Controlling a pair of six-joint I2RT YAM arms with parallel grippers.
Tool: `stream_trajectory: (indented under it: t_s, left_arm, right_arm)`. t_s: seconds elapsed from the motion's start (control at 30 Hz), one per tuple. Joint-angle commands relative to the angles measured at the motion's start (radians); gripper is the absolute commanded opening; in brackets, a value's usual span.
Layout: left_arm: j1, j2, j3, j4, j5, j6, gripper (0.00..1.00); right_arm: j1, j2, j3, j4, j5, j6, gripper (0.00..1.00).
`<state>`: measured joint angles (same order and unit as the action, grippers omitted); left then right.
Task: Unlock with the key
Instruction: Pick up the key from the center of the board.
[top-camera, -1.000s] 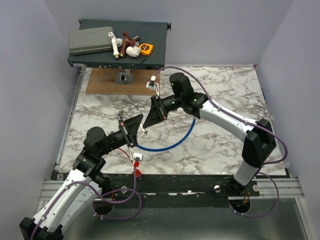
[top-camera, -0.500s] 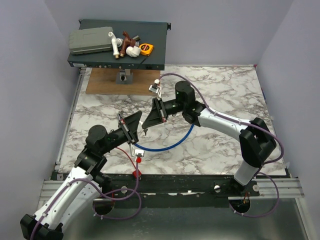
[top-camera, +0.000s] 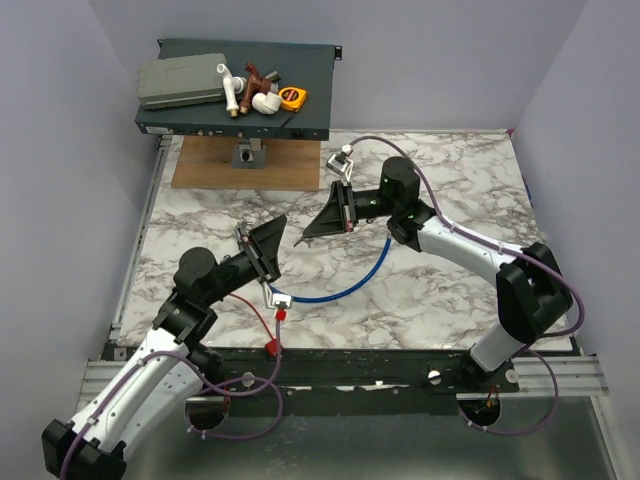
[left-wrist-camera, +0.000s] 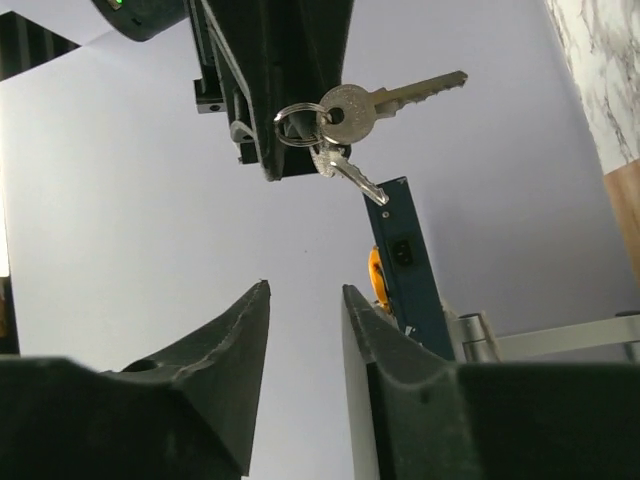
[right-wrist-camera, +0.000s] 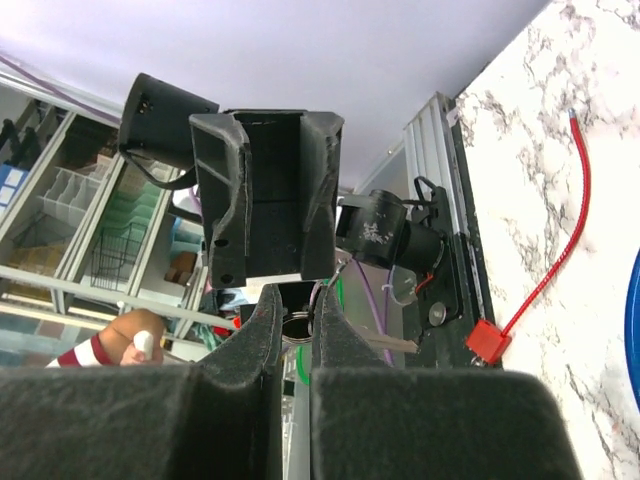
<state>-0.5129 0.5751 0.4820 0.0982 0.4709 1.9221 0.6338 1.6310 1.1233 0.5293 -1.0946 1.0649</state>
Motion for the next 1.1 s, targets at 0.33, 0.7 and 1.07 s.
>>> stream_trajectory:
  t_s: [0.33,0.7,1.07]
  left_arm:
    - [-0.022,-0.015,0.141,-0.359,-0.007,-0.489,0.59]
    - [-0.176,-0.074,-0.094,0.057,-0.21,-0.553,0.99]
    - [-0.21,0.064,-0.056,0.304,-0.396,-0.549,0.98]
  right_arm:
    - [0.004,-0.083,0.108,-0.508,0.198,-0.408,0.01]
    - [0.004,-0.1,0.061,-0.226,0.253,-0.175,0.01]
    - [0.017,-0.11,0.062,-0.182,0.295,-0.105,0.01]
